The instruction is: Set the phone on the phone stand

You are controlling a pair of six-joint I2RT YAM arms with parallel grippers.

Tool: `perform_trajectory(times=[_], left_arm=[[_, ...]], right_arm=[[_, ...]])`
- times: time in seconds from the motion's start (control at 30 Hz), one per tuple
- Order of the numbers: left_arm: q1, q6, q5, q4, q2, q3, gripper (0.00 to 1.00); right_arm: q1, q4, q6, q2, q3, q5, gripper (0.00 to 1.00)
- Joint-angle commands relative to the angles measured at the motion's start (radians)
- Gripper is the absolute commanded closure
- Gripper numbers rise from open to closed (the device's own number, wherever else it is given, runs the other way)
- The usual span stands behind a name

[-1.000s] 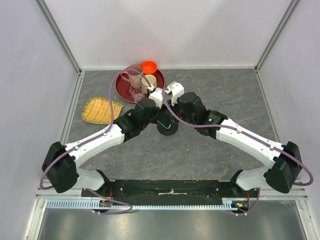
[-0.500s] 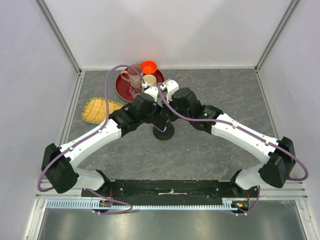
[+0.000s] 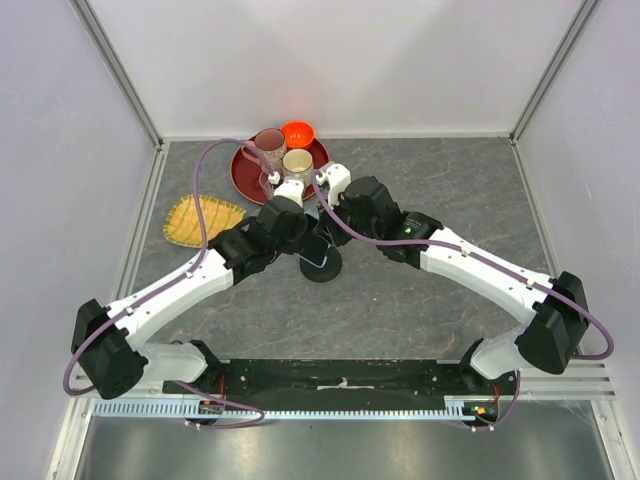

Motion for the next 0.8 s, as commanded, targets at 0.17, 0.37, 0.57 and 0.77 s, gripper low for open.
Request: perform_trajectory(times=[0.17, 0.37, 0.57, 0.77], left_arm=[[0.029, -0.013, -0.015, -0.111, -0.184, -0.057, 0.79], [0.035, -0.002, 0.025, -0.189, -0.298, -0.062, 0.57], [0.049, -0.066, 0.056, -0.294, -0.396, -0.073, 0.49], [0.055, -0.138, 0.071, -0.336, -0.428, -0.073, 0.58]], right_arm=[[-0.082, -0.131, -0.116, 0.045, -0.059, 0.252, 1.0], [-0.082, -0.095, -0.119, 0.039, -0.085, 0.195, 1.0], [-0.089, -0.079, -0.12, 0.03, -0.091, 0.141, 1.0], [-0.059, -0.06, -0.185, 0.015, -0.114, 0.182, 1.0]])
